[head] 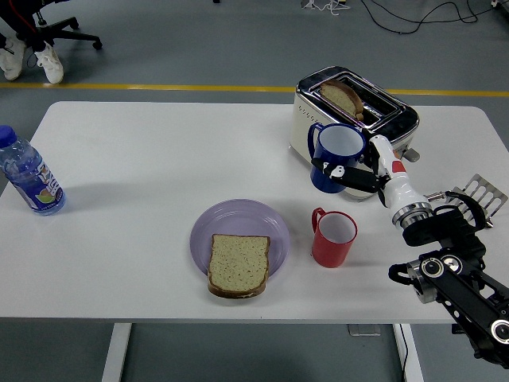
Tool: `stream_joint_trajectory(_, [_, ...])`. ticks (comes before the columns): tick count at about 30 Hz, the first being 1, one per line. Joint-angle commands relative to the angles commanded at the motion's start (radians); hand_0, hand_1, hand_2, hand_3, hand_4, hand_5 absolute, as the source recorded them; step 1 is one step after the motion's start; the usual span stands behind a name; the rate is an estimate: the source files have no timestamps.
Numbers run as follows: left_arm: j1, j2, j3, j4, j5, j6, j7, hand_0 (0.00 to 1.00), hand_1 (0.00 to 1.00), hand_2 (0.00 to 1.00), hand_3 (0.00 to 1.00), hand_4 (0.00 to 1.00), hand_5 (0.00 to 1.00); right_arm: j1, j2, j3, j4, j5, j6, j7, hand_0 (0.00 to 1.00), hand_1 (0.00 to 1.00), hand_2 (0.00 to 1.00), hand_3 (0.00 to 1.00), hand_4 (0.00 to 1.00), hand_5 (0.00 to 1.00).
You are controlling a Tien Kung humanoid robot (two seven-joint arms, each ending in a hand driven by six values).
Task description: Pick up the cup,pour liquid into bread,place the cup on the desk
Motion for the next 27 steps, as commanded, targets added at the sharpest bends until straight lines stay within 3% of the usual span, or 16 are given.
stream_joint_trajectory(15, [0.005, 0.001, 0.000, 0.000, 0.006, 0.001, 0.003, 0.629, 0.566, 0.614, 0.555, 0.373, 0.983, 0.121, 0.045, -0.151, -0.072, -0.021, 0.046, -0.025, 0.282, 0.103, 0.368, 0.500, 0.852, 0.002])
stream_joint_trajectory(27, [0.013, 0.000, 0.019, 0.000, -0.001, -0.002, 0.005, 0.629, 0.573, 0.616, 0.555, 0.373, 0.981, 0.240, 0.077, -0.318, -0.183, -0.181, 0.057, -0.007, 0.286, 0.105, 0.369, 0.500, 0.852, 0.002])
